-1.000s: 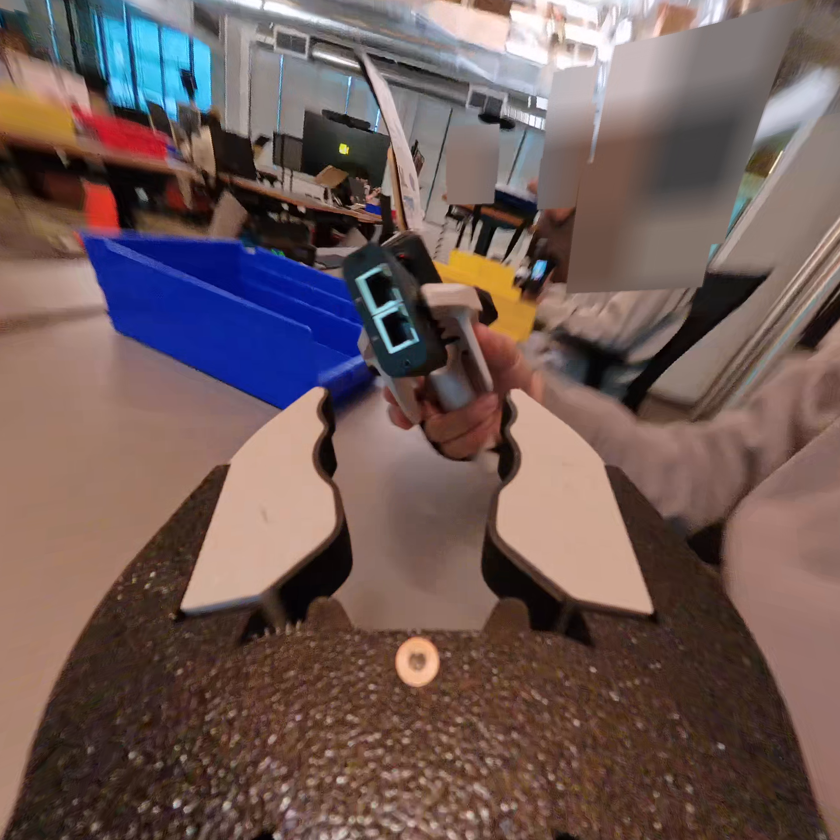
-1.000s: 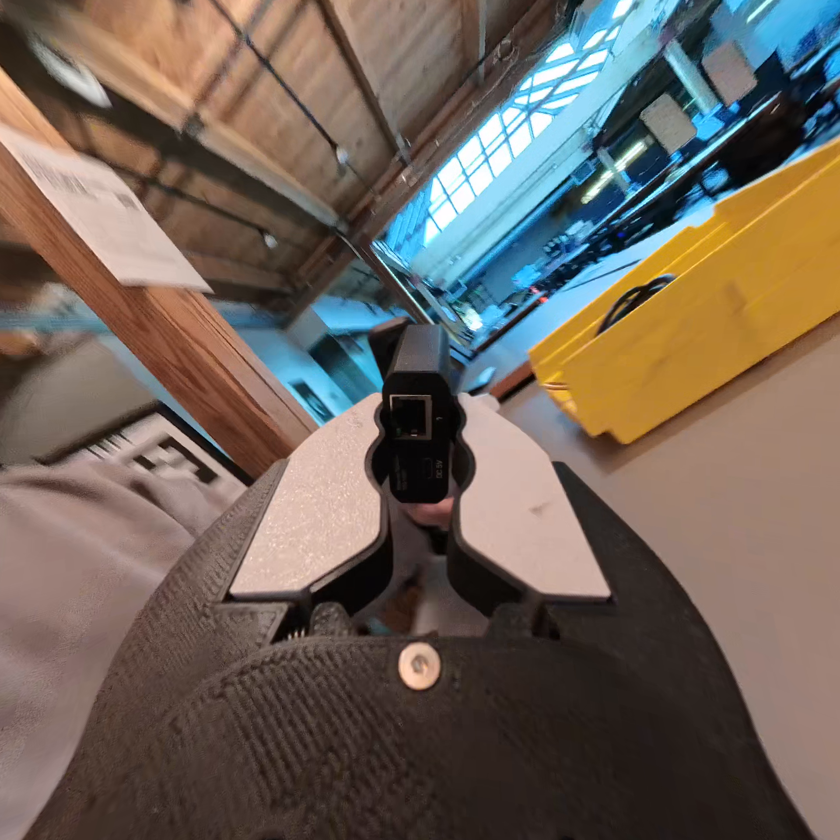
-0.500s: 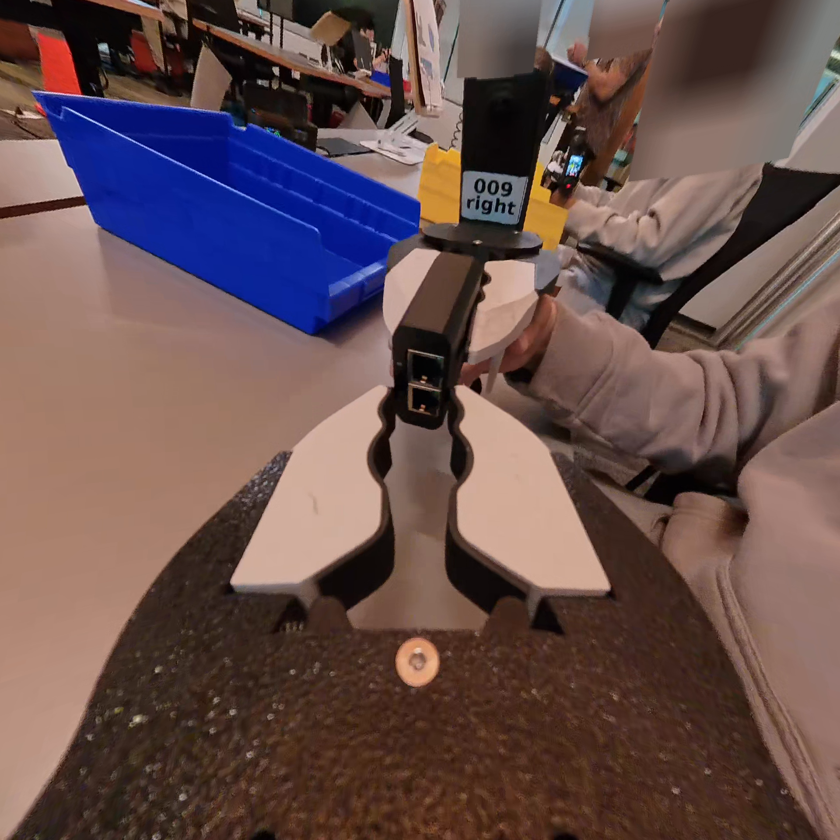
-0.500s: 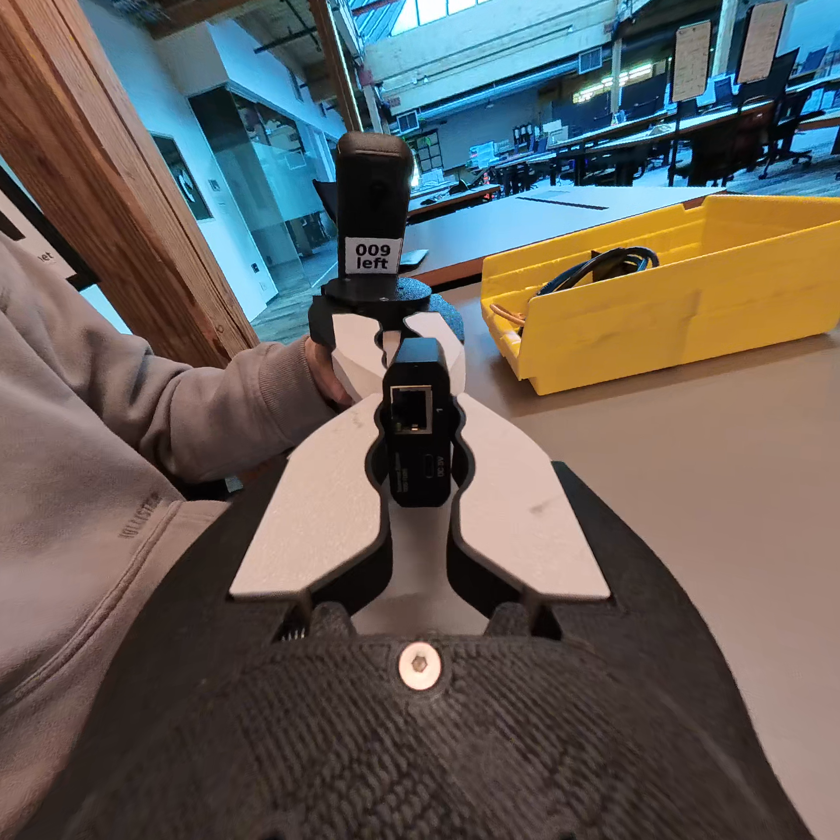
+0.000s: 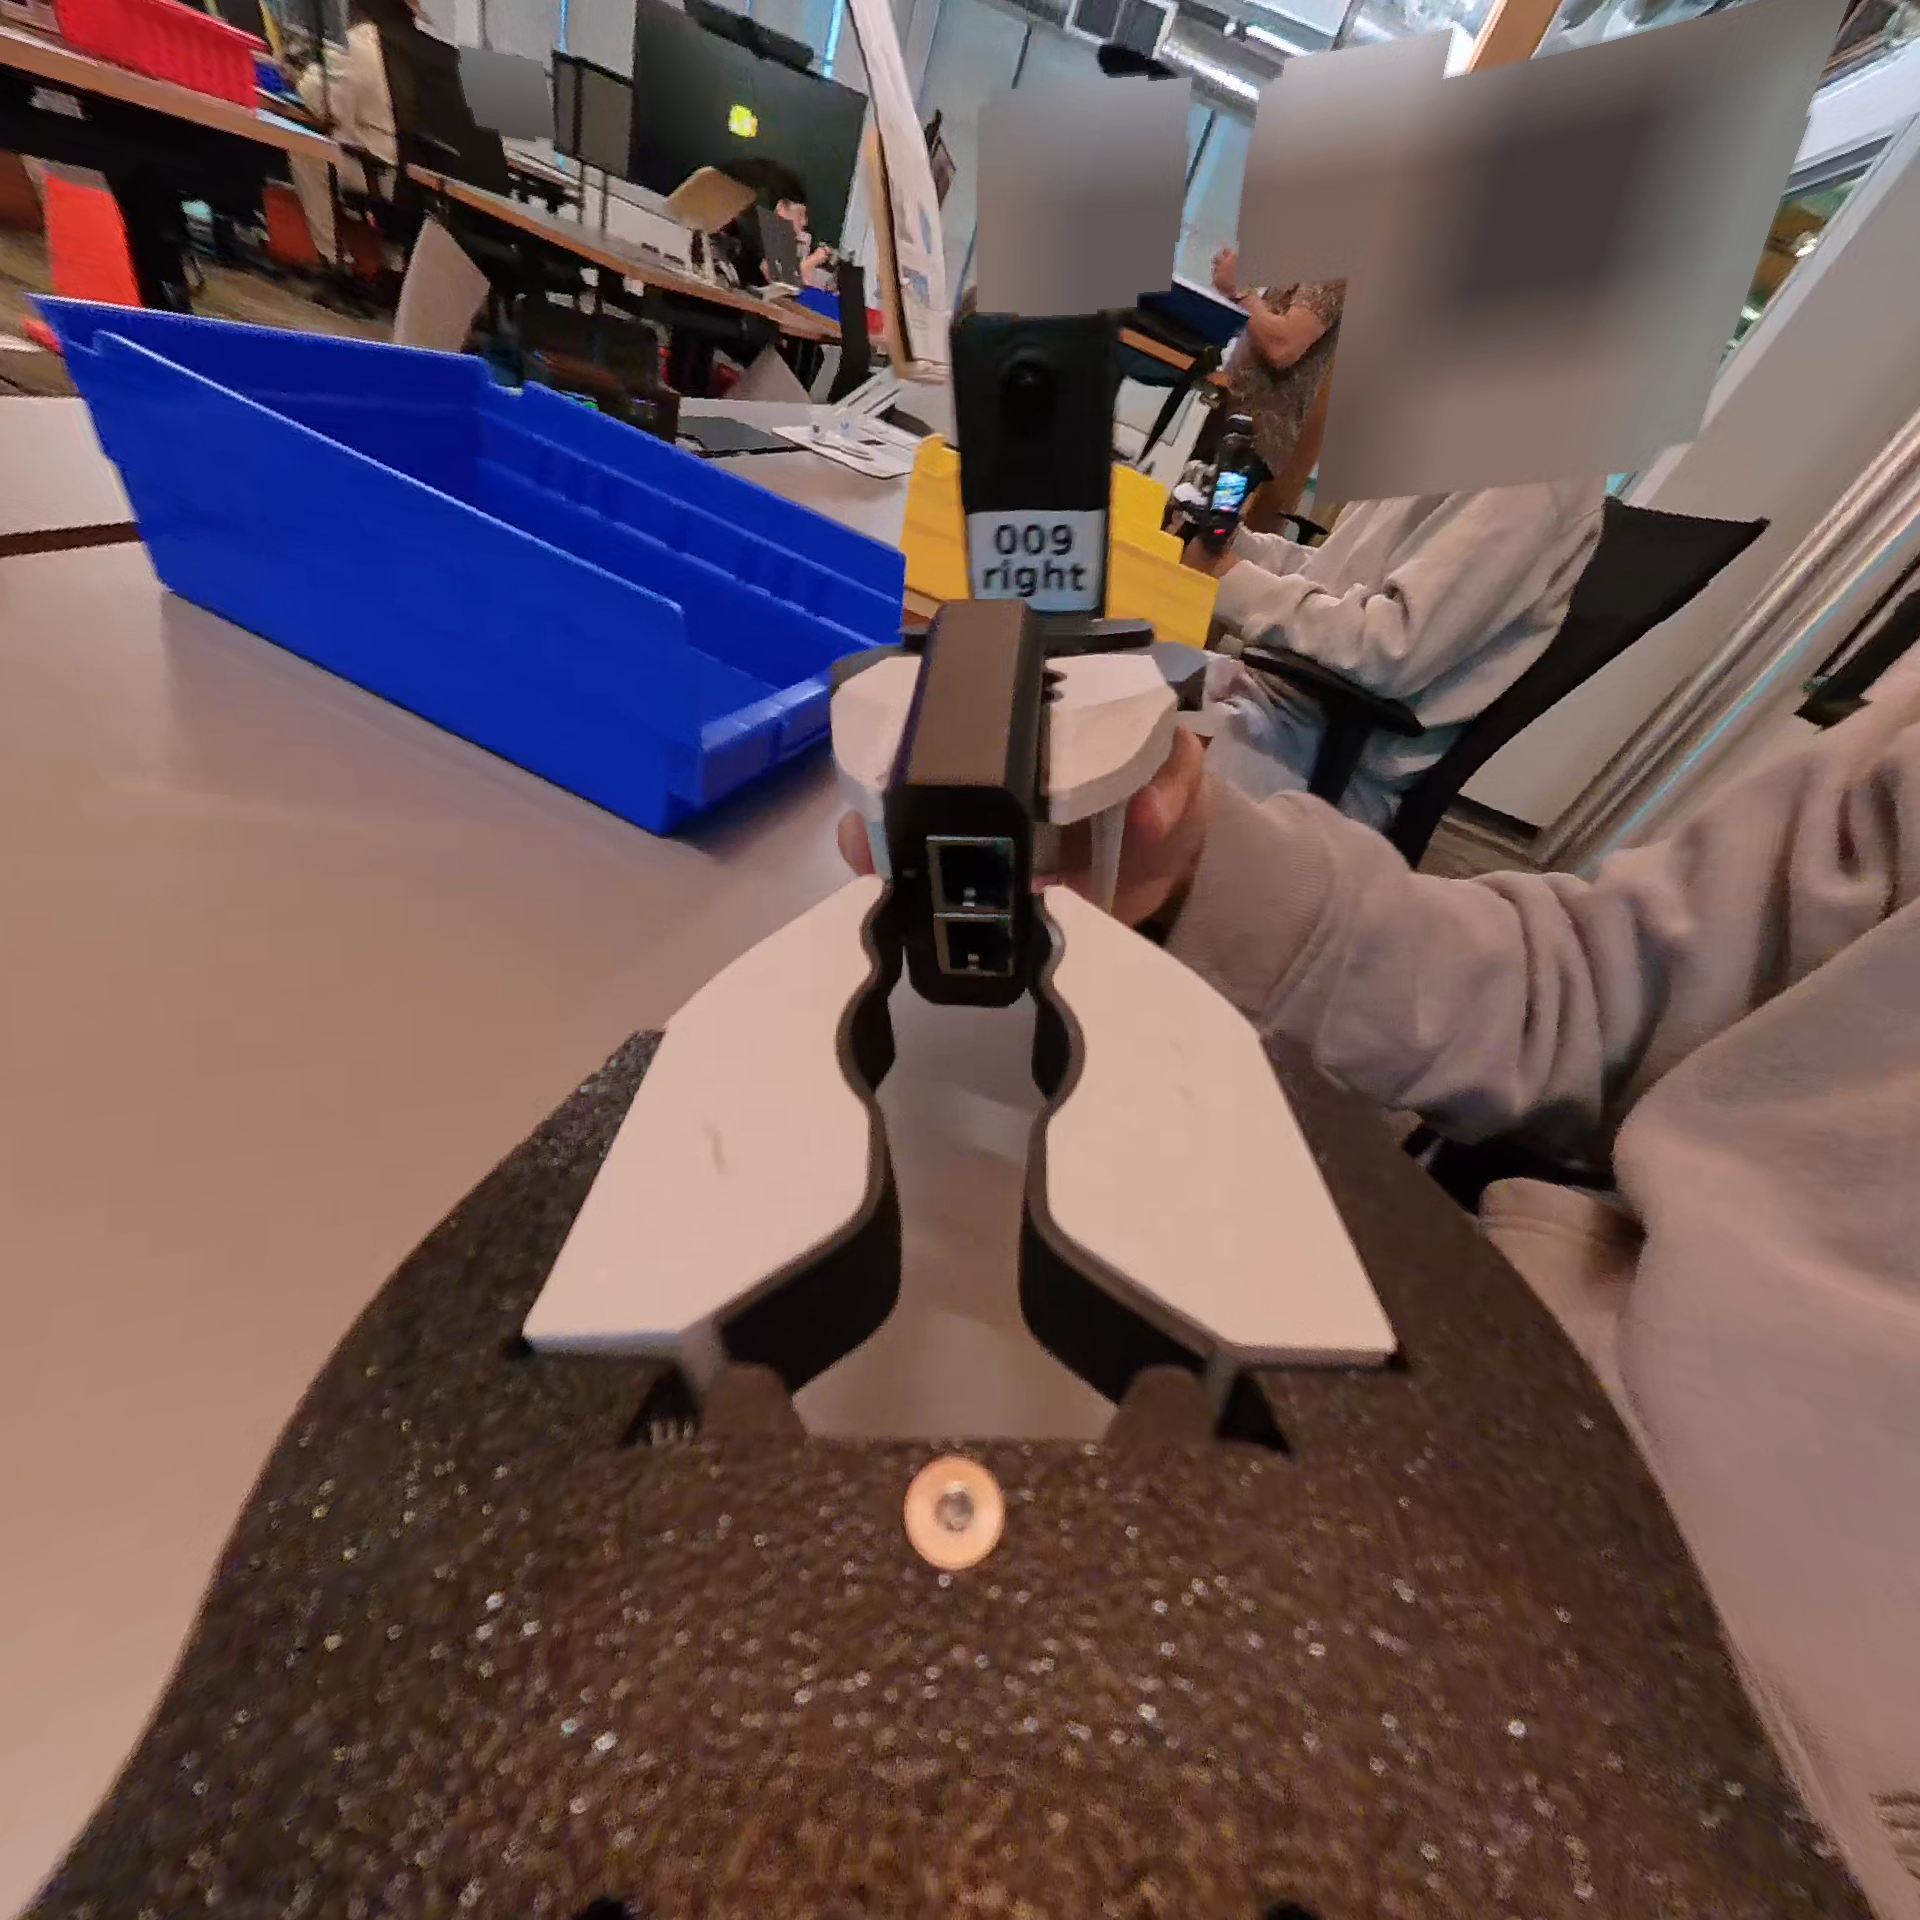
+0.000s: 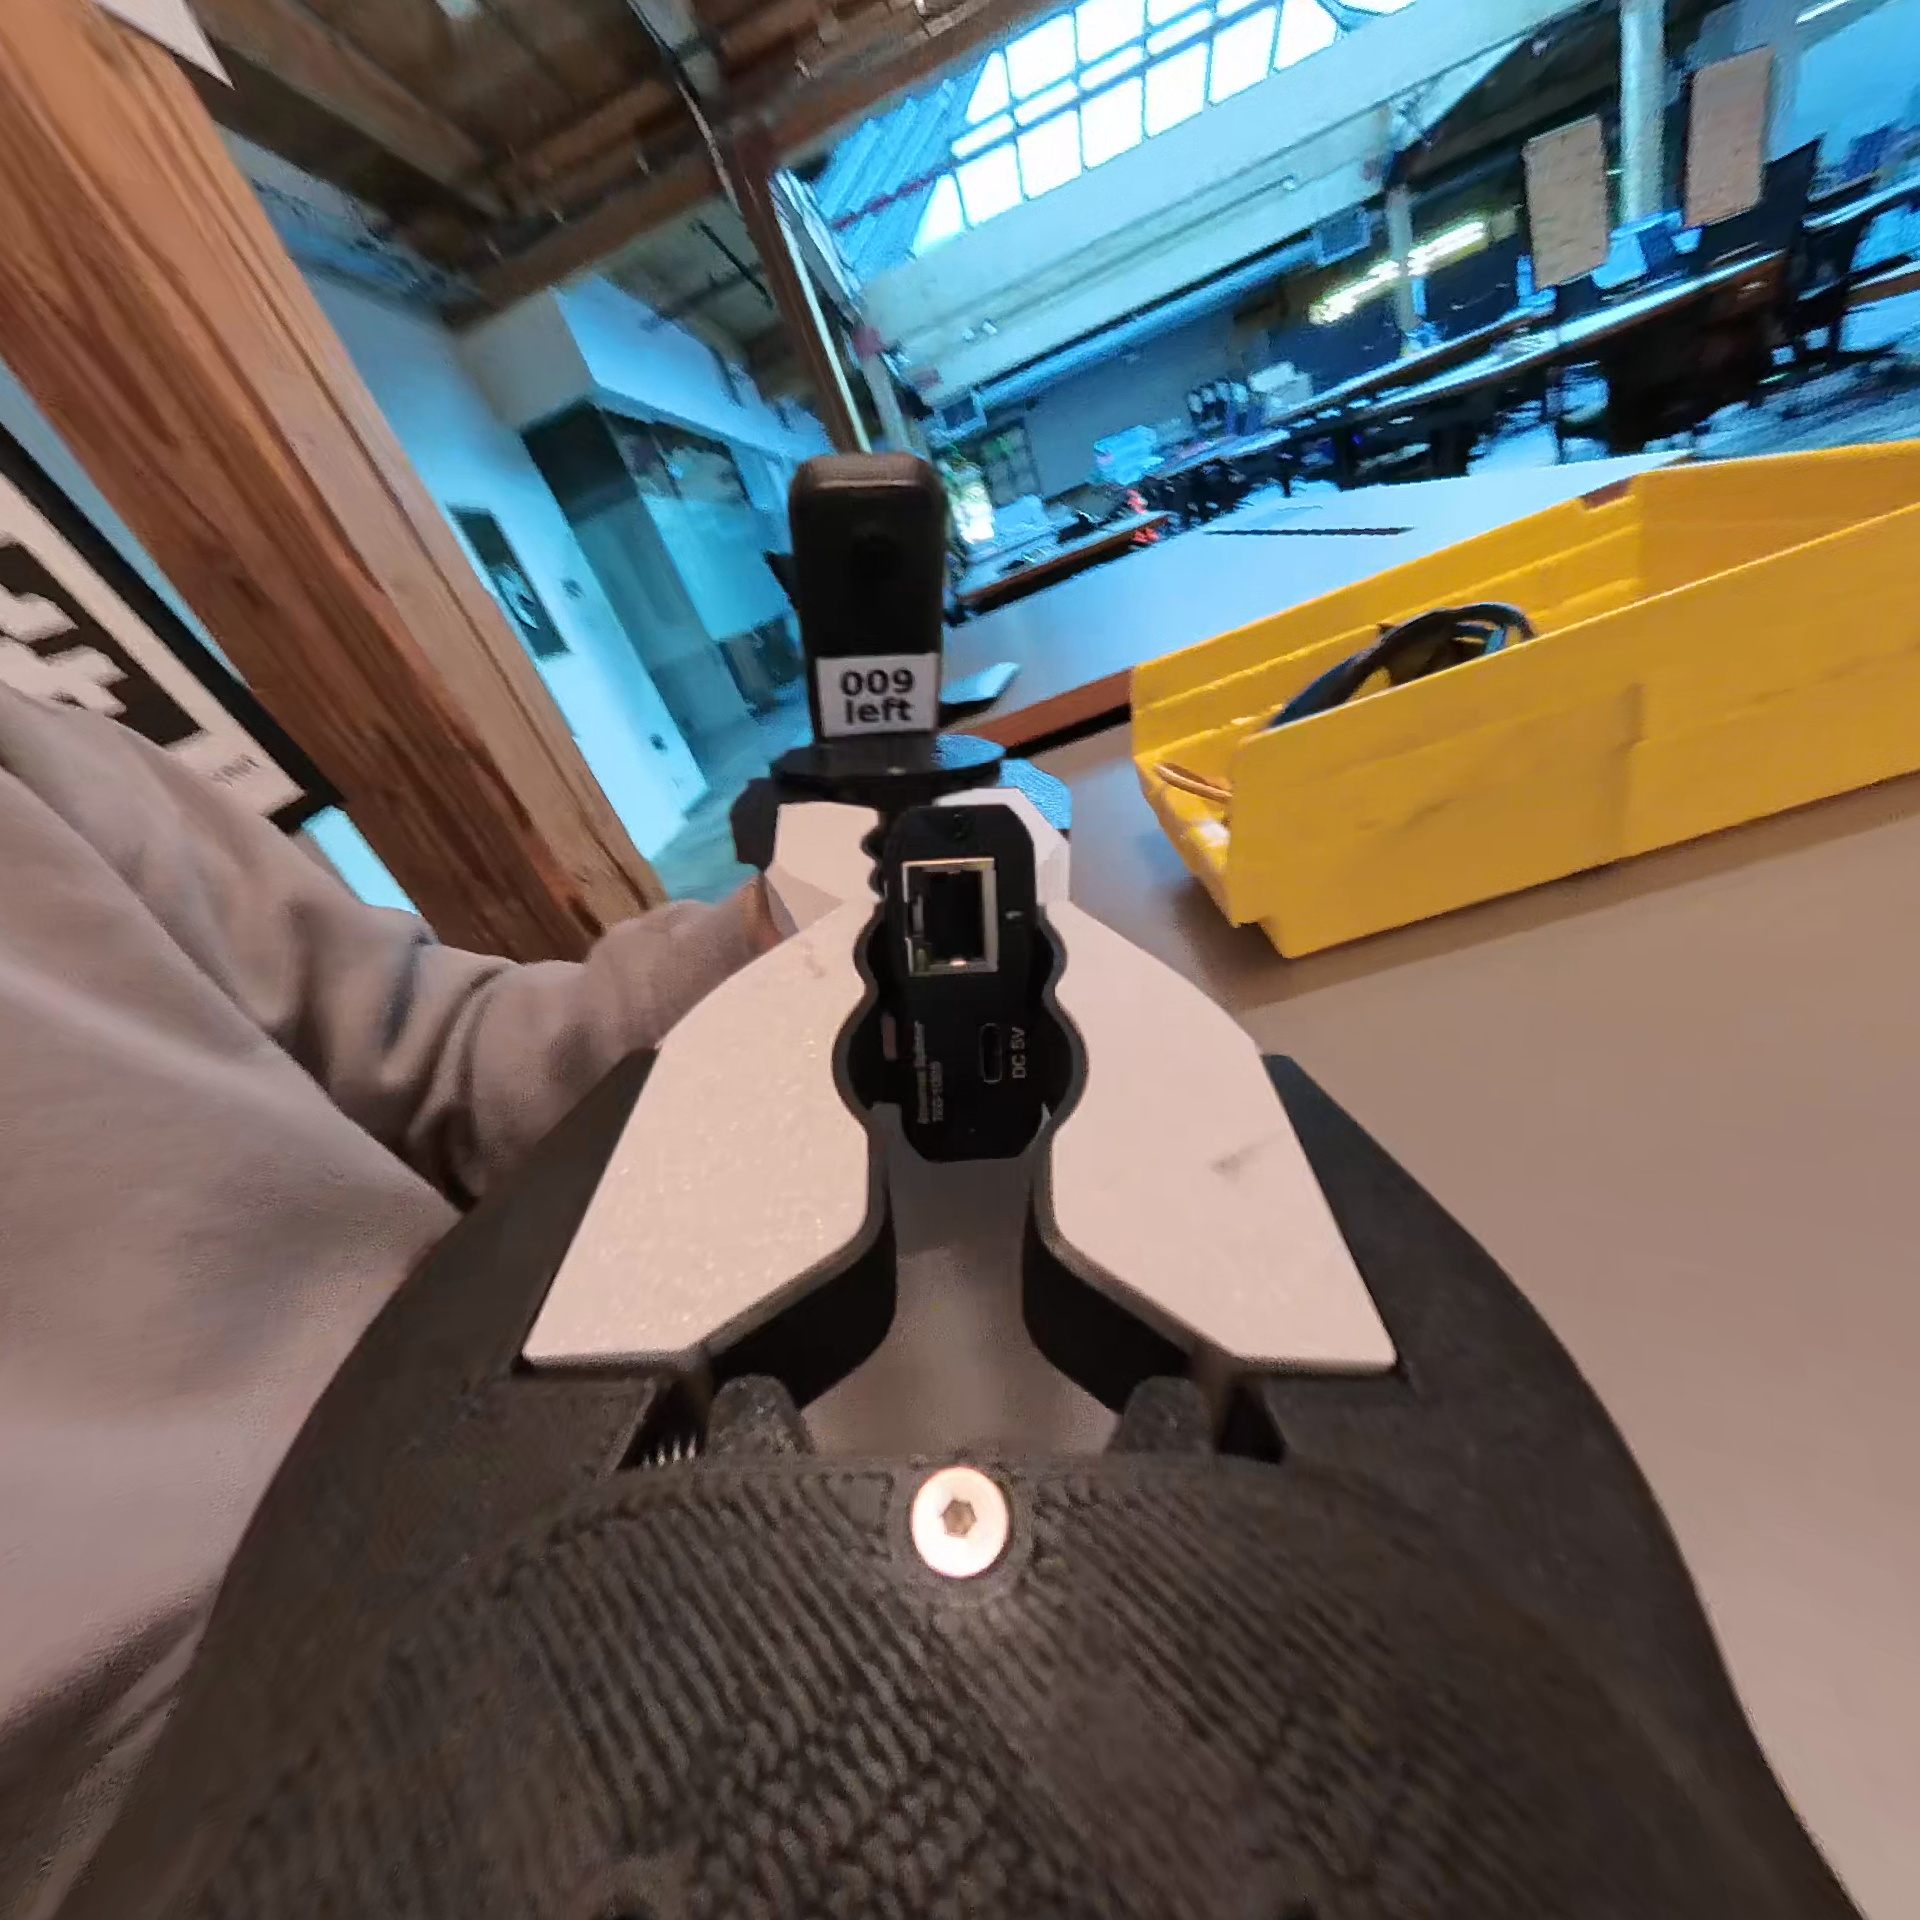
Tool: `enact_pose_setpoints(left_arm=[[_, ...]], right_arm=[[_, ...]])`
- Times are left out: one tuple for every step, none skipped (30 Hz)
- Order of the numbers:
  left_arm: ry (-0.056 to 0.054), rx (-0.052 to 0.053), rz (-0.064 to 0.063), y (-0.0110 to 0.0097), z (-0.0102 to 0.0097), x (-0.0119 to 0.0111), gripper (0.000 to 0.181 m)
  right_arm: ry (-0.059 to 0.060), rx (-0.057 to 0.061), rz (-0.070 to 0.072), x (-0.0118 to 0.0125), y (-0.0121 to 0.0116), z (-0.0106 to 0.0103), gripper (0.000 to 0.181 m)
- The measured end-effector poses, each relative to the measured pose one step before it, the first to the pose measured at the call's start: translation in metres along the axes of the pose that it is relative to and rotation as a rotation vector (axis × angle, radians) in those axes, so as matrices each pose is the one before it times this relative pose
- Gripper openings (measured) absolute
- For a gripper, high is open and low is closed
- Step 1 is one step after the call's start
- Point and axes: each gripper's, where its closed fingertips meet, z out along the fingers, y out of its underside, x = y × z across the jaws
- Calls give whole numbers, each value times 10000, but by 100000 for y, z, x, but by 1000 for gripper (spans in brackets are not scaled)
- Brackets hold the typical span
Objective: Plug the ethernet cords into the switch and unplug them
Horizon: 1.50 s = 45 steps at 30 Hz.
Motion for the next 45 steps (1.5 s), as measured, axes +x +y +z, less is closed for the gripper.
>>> enact_pose_setpoints(left_arm=[[-66,-3,-66,93,-43,-186,22],[95,73,-338,-35,-39,-67,22],[110,198,-552,-261,-123,-138,22],[64,192,-589,-302,-208,-238,22],[54,-28,-454,-50,-253,-227,22],[-121,-174,-270,135,-273,-314,22],[-128,-263,-198,237,-224,-204,22],[174,-359,-249,340,-143,267,22],[337,-318,-369,267,-41,572,22],[156,-95,-365,21,65,399,22],[82,-187,-329,201,177,288,22],[106,-454,-226,620,250,280,22],[-7,-398,-71,602,322,160,22],[-66,-281,-8,461,363,115,22],[-1,-270,-24,402,352,179,22],[3,-189,-46,269,321,143,22],[1,-129,-62,188,254,76,22],[42,-78,-85,138,184,58,22],[95,-70,-120,146,113,46,22],[190,-46,-146,124,81,114,22],[254,28,-155,25,42,190,22],[232,70,-166,-52,40,157,22],[190,12,-119,19,41,120,22],[139,7,-82,32,56,50,22],[116,22,-77,9,53,49,22],[99,6,-83,21,25,48,22],[98,21,-103,-21,13,40,22],[123,58,-104,-57,-37,60,22],[167,25,-116,-14,-40,81,22],[155,24,-135,10,-17,39,22],[124,79,-130,-66,-23,-9,22],[106,27,-93,-19,-14,19,22],[78,25,-66,-28,-6,66,22],[18,96,-38,-140,-15,59,21],[-66,151,-28,-247,-65,0,22],[-168,160,10,-272,-136,-99,22],[-225,209,55,-354,-191,-152,22],[-216,160,23,-286,-216,-177,22],[-154,43,39,-88,-181,-156,23],[-43,46,39,-73,-130,-82,23],[34,130,-71,-191,-99,-46,23],[6,92,-105,-125,-79,-88,23],[-35,-2,-22,-9,-74,-102,23],[-58,12,5,-25,-63,-90,23],[-66,37,18,-60,-56,-76,23]], right_arm=[[259,-145,-364,189,103,-54,25],[221,-107,-424,111,12,-126,29],[280,-103,-495,157,-60,-210,39],[399,-210,-638,279,-25,-261,51],[451,-388,-875,269,148,-293,61],[484,-496,-1099,243,275,-232,74],[490,-465,-1218,149,308,-120,90],[338,-416,-1284,-68,372,30,102],[224,-374,-1132,-196,394,192,110],[-46,-272,-819,-556,344,305,115],[-258,-111,-428,-785,177,369,115],[-119,-106,-256,-497,173,403,116],[91,-105,-288,-158,155,387,121],[-10,-92,-237,-259,114,296,121],[-288,-68,-80,-577,100,242,120],[-197,21,7,-421,-19,176,118],[-147,165,20,-308,-189,59,114],[-191,320,114,-340,-405,-23,109],[-173,391,171,-240,-506,-79,104],[-122,393,92,-171,-501,-123,97],[-165,320,73,-214,-389,-143,90],[-155,229,92,-165,-247,-122,85],[-78,175,-3,-77,-191,-91,84],[-33,150,-21,-39,-165,-70,84],[-42,170,60,-35,-169,-39,84],[-22,182,74,-15,-174,-35,83],[89,162,-21,97,-193,-41,82],[37,99,-24,47,-122,-46,81],[-116,-4,59,-115,-19,-28,79],[-12,-81,25,30,42,-14,78],[-5,-70,9,39,42,8,78],[-67,64,68,-26,-89,1,78],[16,143,91,57,-141,-14,77],[106,77,105,201,-48,10,77],[119,-132,214,237,247,56,77],[159,-306,195,287,543,141,77],[256,-312,110,359,595,225,77],[162,-156,143,186,407,261,77],[57,29,171,57,142,192,77],[118,114,142,127,-29,136,77],[131,61,220,193,20,132,77],[-8,18,225,14,93,112,77],[33,-14,73,7,115,102,77],[159,-66,-23,103,154,94,77],[82,-82,86,42,129,81,77]])
